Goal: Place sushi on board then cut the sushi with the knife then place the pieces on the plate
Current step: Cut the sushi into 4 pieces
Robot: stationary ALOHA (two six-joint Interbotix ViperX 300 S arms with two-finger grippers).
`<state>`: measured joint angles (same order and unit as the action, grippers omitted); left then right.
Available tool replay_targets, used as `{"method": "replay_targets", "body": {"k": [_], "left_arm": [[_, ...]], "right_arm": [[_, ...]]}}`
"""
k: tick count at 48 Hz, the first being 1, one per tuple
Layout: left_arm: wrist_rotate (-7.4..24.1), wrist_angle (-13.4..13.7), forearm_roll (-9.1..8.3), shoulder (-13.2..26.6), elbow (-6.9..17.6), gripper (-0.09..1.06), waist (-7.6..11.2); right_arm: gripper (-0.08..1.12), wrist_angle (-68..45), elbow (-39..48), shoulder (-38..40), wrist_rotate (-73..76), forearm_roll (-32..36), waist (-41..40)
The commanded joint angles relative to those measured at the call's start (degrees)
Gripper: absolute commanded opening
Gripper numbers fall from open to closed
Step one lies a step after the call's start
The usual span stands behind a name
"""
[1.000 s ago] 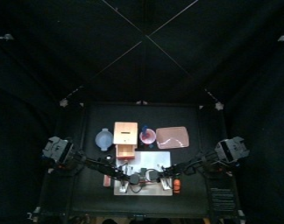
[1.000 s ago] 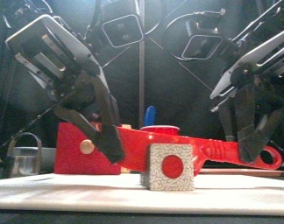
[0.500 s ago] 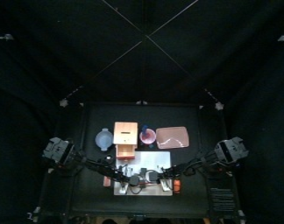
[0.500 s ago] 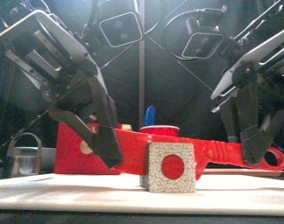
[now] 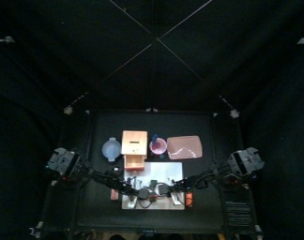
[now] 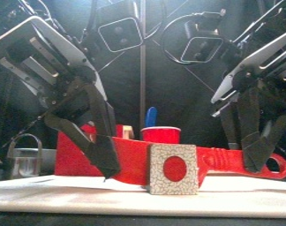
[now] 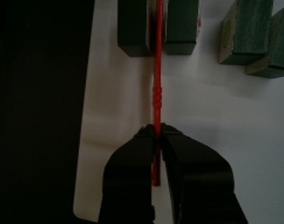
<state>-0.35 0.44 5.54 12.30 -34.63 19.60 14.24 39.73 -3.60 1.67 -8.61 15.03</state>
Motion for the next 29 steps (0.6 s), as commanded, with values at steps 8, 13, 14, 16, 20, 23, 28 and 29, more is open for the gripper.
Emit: {"method": "replay_targets", "body": {"k": [8,13,14,16,20,23,28,29], "left_arm": [[0.44,-0.26,-2.55,-6.15,0.18,0.41,-0.44],[0.35,-0.26,-2.72,-7.73,-0.18,0.42,-1.23],[0.44,-0.26,-2.72,-8.00,-0.18,0.42,-1.41],[0.35,-0.44,-2.72,-8.53,-0.26,0.44,-1.58],[0.44,-0.62,-2.72,-9.32,-0.18,0.48,-1.93],[0.44,-0.62,-2.72,-9.67,-0.18,0.53,-2.20],[0.35,-0.70,-2.55,-10.11,-0.09,0.65,-2.55],[0.35,-0.70,-2.55,-10.11,0.00,0.67,-2.64]], "right_arm": [[0.39,2.72,-1.32,6.77,-0.18,1.23,-0.70],[0.39,3.60,-1.05,8.61,-0.18,1.67,-0.70],[0.39,3.69,-0.97,8.79,-0.18,1.76,-0.70],[0.39,3.78,-0.88,9.14,-0.18,1.85,-0.79],[0.39,3.87,-0.70,9.58,-0.18,2.20,-0.70],[0.39,4.13,-0.70,9.67,-0.18,2.46,-0.79],[0.39,4.75,-0.88,9.67,-0.18,2.99,-0.79],[0.39,5.01,-0.88,9.67,-0.18,3.16,-0.79]]}}
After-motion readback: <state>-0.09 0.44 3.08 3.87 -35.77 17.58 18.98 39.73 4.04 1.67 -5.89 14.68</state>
